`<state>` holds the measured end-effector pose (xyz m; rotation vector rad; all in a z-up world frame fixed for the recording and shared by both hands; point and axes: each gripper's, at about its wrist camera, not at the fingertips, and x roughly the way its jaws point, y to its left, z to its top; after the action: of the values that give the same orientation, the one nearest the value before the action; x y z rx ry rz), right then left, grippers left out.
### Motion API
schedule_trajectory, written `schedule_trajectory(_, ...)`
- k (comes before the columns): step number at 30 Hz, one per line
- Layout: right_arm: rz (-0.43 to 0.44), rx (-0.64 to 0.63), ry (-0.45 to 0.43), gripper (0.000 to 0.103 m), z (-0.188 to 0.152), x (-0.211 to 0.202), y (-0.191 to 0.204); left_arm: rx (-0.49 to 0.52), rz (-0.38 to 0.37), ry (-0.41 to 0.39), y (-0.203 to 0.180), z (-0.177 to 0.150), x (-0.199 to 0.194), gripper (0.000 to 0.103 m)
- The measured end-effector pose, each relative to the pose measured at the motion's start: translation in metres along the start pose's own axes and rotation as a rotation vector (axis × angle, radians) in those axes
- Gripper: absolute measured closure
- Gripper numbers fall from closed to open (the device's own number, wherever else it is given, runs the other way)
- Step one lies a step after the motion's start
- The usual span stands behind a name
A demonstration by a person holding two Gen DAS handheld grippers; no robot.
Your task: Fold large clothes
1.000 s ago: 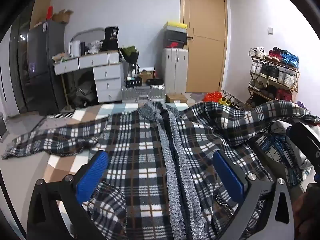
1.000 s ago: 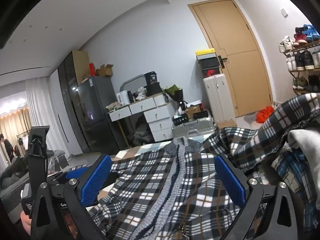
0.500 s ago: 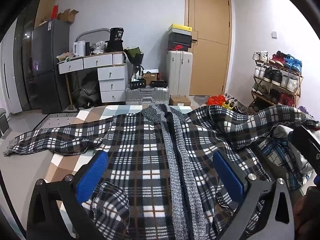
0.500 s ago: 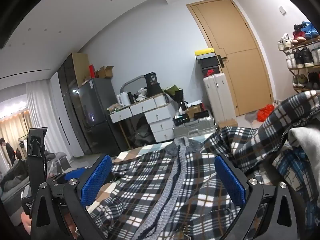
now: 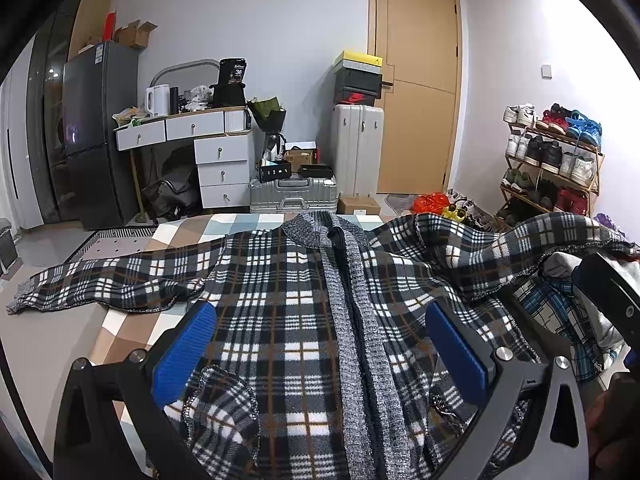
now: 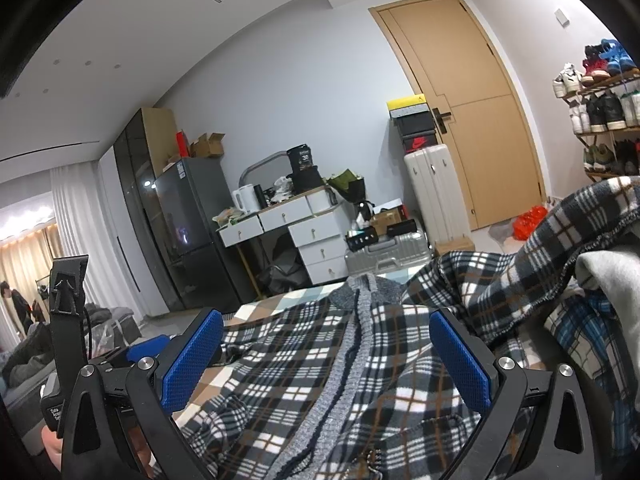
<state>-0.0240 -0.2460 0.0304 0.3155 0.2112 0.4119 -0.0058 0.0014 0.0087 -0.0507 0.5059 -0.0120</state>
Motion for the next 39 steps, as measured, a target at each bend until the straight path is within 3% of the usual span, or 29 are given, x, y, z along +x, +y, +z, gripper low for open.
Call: schedule_trajectory(39, 0.003, 0.039, 0.004, 0.0, -0.014, -0.001, 0.009, 0.019, -0.002, -0.005, -0.003, -0.004, 0.0, 0.001)
